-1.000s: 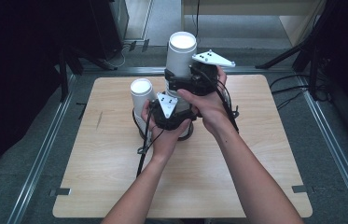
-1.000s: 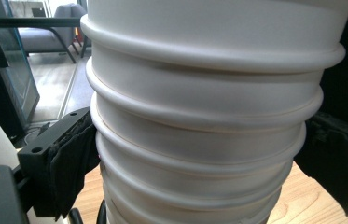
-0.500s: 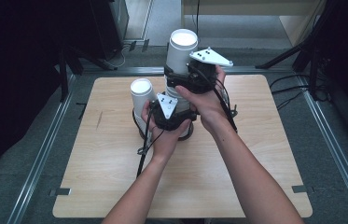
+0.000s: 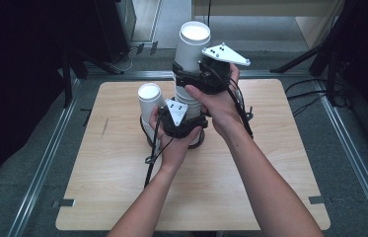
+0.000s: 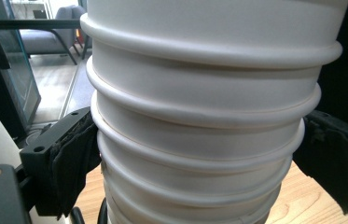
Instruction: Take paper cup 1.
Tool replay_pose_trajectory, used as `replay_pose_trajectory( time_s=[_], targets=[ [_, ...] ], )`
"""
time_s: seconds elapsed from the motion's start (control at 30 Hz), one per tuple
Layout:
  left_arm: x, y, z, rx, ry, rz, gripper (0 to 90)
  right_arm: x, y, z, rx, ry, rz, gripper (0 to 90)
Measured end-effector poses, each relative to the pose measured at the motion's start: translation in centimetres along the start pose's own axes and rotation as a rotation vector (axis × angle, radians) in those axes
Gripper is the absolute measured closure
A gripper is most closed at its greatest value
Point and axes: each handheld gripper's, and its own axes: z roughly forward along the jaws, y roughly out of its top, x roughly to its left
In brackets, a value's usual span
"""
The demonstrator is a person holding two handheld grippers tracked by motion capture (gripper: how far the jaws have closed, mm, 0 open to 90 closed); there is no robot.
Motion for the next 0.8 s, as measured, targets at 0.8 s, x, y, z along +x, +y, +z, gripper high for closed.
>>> replay_pose_trajectory(
  time_s=[0.8],
  targets=[
    [0.03, -0.03, -0.03, 0.002, 0.0, 0.006, 3.9, -0.18, 0.7, -0.53, -0.017, 0.003, -0.004, 17.2]
  ],
)
